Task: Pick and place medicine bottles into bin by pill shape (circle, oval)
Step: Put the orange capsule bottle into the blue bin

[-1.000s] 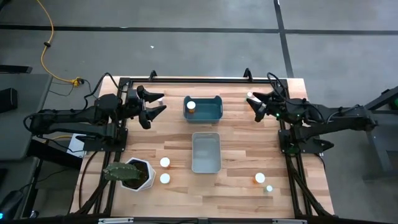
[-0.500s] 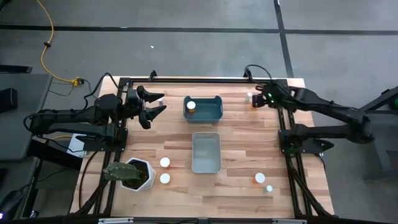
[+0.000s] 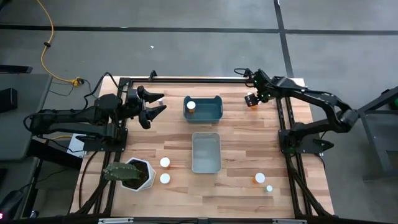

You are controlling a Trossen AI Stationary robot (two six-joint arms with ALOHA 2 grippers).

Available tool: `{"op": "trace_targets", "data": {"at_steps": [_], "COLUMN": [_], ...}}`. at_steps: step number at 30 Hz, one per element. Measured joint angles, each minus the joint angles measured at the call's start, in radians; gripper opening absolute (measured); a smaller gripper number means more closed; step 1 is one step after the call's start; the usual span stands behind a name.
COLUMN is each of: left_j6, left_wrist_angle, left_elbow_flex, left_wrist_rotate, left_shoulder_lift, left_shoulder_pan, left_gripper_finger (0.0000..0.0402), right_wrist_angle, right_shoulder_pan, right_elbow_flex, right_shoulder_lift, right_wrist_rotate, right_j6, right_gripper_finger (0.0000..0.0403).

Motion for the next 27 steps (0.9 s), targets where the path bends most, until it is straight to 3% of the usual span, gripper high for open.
{"op": "trace_targets", "data": {"at_steps": [13,27], "left_j6": [-0.001,0.001], "left_wrist_angle": [0.000,0.000], "left_elbow_flex": [0.000,0.000], "left_wrist_rotate": [0.000,-0.002], "left_shoulder_lift": [0.000,0.000], "left_shoulder_pan": [0.000,0.000], "left_gripper_finger": [0.0293,0.0293], "right_wrist_angle": [0.041,0.044], "right_shoulder_pan": [-0.050,-0.052], "right_elbow_flex": [-0.002,-0.001], "right_shoulder_lift": [0.122,0.123], "right_wrist_rotate": [-0.017,0.008], "right_j6": [-0.021,-0.068], "right_gripper_finger": [0.0251,0.0251]}}
